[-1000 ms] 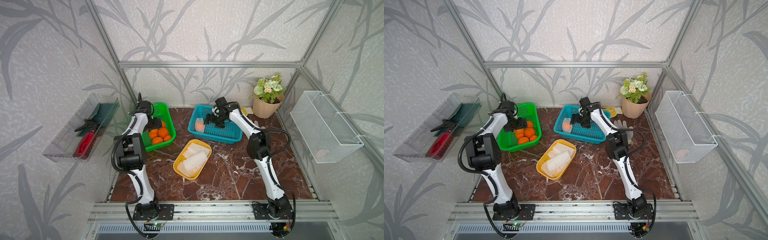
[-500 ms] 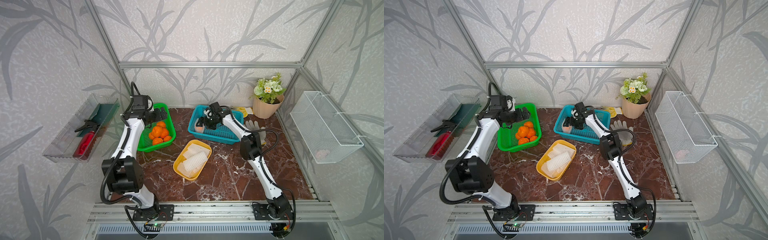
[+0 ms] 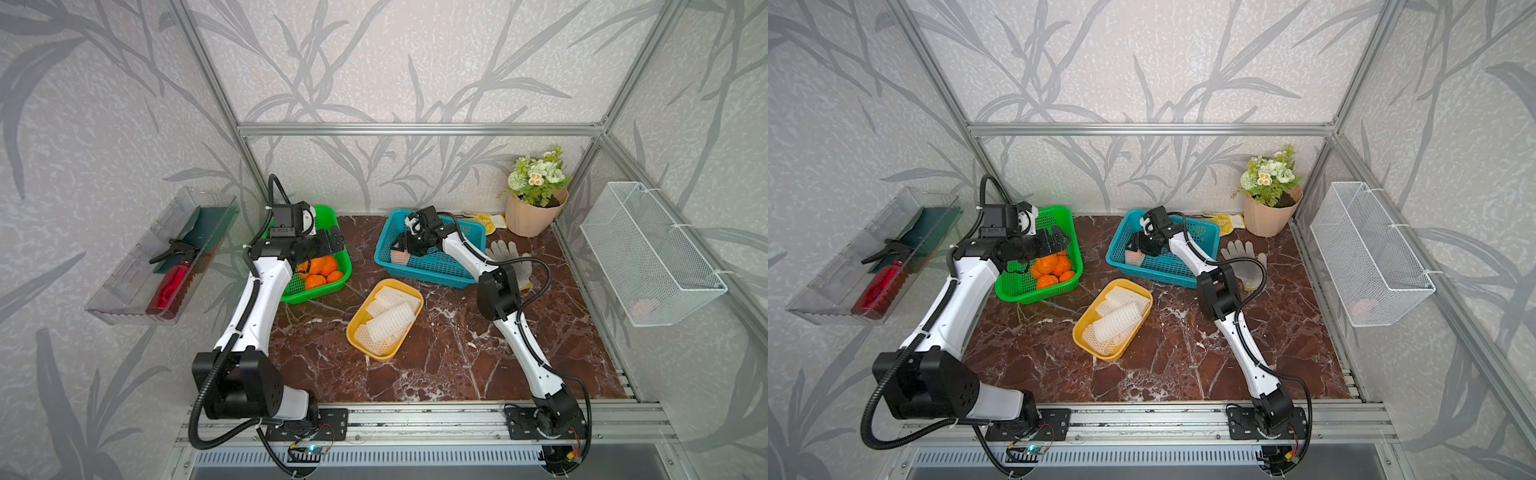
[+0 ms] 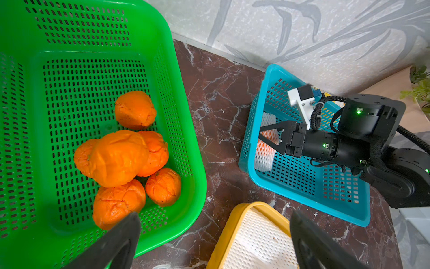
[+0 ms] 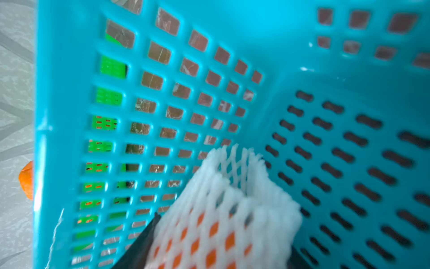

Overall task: Remove foam nets from oranges
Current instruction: Pick up the orange from the basket, then place the orange at the center of the board.

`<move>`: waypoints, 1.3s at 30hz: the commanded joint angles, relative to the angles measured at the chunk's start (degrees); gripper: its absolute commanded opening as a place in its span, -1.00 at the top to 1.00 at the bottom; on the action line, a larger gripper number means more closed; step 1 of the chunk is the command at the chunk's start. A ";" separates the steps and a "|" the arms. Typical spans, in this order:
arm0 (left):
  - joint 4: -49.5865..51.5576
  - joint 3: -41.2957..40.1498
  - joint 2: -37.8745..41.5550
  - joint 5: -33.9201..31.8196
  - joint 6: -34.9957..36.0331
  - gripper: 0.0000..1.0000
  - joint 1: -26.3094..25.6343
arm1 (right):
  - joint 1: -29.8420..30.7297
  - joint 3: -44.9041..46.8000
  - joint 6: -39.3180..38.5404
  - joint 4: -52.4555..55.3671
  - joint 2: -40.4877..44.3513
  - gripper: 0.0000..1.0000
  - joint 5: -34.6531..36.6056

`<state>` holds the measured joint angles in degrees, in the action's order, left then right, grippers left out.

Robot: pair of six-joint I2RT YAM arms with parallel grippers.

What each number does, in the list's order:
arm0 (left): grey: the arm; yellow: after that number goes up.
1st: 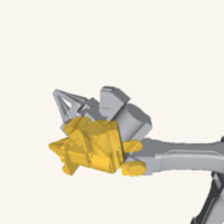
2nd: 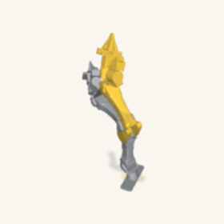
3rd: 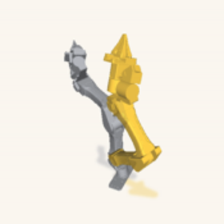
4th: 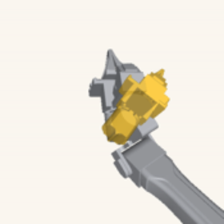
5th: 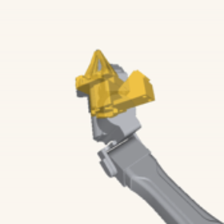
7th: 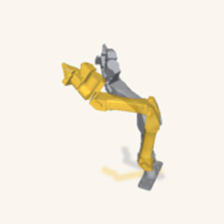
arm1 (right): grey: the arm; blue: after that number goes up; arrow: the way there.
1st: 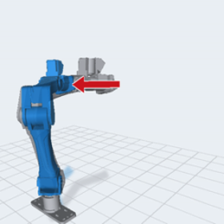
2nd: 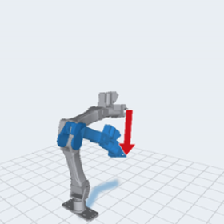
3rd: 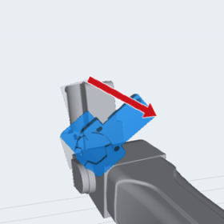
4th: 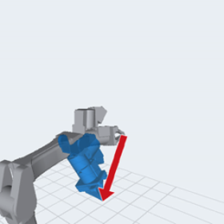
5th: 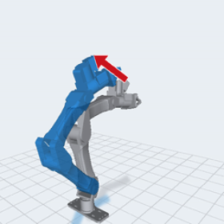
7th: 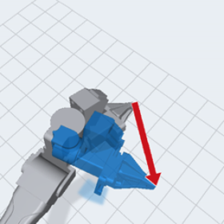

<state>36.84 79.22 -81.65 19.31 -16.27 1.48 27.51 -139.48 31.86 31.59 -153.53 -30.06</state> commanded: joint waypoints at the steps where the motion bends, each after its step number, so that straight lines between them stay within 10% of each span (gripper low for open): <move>1: -2.19 -0.09 2.59 1.75 0.36 -0.98 -1.97 | -0.53 8.82 1.69 -4.54 14.26 -0.19 0.67; 9: -7.51 1.84 4.25 3.06 -1.30 -0.98 -15.32 | -3.97 47.22 10.46 -7.15 53.21 -0.10 4.52; 18: -8.89 -8.78 10.57 -0.05 -6.78 -0.76 -35.68 | -0.32 100.55 37.02 -16.69 93.66 0.01 18.71; 29: -13.08 -21.62 7.97 -6.38 -19.15 -0.46 -54.00 | 17.97 118.88 54.47 -36.23 86.06 -0.02 40.58; 30: -12.41 -21.21 6.59 -6.98 -19.69 -0.42 -54.84 | 19.48 118.89 66.32 -36.57 84.86 -0.10 42.60; 39: -14.88 -20.82 -2.30 -11.06 -28.19 0.24 -57.81 | 23.47 114.96 68.14 -15.41 97.77 -0.75 46.65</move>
<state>23.70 57.63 -82.59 11.20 -39.97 -56.14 50.74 -22.83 97.93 5.32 -62.78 12.23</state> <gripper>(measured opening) 0.389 0.871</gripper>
